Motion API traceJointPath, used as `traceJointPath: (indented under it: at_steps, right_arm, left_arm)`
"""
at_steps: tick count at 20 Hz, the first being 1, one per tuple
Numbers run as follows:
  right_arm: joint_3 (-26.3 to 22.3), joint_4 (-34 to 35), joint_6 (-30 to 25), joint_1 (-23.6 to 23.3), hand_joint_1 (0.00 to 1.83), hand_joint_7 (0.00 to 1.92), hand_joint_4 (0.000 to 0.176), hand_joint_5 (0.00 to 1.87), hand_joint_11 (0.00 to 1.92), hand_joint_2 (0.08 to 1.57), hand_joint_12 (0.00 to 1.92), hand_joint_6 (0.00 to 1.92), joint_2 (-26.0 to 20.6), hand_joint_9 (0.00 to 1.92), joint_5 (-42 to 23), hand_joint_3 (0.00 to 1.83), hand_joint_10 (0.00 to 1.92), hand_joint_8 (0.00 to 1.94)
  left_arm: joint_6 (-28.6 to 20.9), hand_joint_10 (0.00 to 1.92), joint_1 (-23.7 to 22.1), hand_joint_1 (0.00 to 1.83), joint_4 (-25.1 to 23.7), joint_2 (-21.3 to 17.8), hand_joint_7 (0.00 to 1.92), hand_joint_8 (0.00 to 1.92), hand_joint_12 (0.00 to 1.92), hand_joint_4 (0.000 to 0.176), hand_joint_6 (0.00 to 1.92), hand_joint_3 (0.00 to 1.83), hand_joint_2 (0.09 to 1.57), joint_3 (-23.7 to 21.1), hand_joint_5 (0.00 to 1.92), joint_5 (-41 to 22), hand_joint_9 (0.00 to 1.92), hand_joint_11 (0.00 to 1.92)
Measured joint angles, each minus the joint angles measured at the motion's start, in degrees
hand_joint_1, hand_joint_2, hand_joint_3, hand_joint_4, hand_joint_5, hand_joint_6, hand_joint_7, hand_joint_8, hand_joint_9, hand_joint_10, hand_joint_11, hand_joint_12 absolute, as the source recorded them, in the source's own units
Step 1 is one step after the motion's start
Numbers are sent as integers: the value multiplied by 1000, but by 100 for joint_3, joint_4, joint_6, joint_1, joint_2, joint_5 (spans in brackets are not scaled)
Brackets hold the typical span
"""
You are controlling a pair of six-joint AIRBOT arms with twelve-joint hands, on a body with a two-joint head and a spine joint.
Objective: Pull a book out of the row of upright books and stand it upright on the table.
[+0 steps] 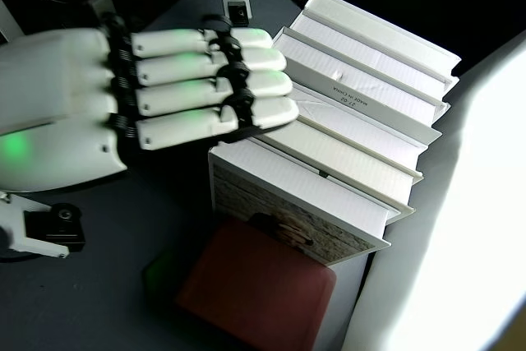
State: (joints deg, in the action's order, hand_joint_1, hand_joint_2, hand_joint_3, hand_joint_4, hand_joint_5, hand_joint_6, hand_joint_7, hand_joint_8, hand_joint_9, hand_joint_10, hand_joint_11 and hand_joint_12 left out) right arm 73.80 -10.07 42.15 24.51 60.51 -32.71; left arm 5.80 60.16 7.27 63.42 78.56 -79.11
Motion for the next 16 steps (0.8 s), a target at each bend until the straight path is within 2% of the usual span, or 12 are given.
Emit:
traceJointPath:
  at_steps: [2,6,8,9,10,11,12,13,14,16]
  right_arm:
    - [50,7,131,-59,103,0,0,365,0,1372,0,140,83,0,219,0,0,0]
    - [50,57,273,-164,122,58,0,652,0,1403,0,436,125,0,256,1,0,4]
    - [-46,85,275,-162,122,114,0,640,0,1402,0,738,122,0,205,1,0,5]
    - [-129,107,282,-164,98,148,0,629,0,1405,0,805,116,0,142,1,0,10]
    - [-264,98,286,-138,114,193,0,676,0,1416,0,702,28,0,17,2,0,13]
    - [-367,55,282,-85,110,202,0,699,0,1423,0,594,-52,0,-111,1,0,6]
    - [-505,11,282,15,55,199,0,712,0,1436,0,531,-164,0,-330,0,0,2]
    - [-640,-33,275,133,31,188,0,738,0,1432,0,475,-271,0,-503,0,0,0]
    - [-798,-48,273,323,32,179,0,742,0,1425,0,421,-404,0,-730,0,0,0]
    - [-1023,-90,223,649,41,182,0,817,0,1418,0,441,-601,0,-1080,0,0,5]
  left_arm:
    - [0,0,0,322,-4,0,60,6,22,7,5,3,1377,0,198,9,0,30]
    - [-2,0,2,321,-7,0,66,5,27,19,4,0,1370,0,202,-7,0,26]
    - [-2,0,37,324,44,0,61,2,27,22,3,1,1372,0,201,-20,0,14]
    - [0,0,46,316,68,0,56,0,31,25,0,1,1372,-7,195,-9,0,11]
    - [-2,0,48,297,59,0,51,0,5,22,1,2,1378,-7,188,-24,0,1]
    - [-2,0,50,293,48,0,45,0,0,29,0,0,1376,-7,183,-28,0,0]
    - [-2,0,79,306,74,-2,43,0,0,24,1,0,1374,-7,185,-44,0,0]
    - [-2,0,96,329,105,-2,52,3,0,10,5,0,1372,-7,197,-39,0,0]
    - [-7,0,98,334,129,-7,56,4,0,4,5,0,1369,-28,199,-48,0,0]
    - [-2,0,136,340,114,-7,73,6,0,0,6,0,1369,-48,214,-120,0,0]
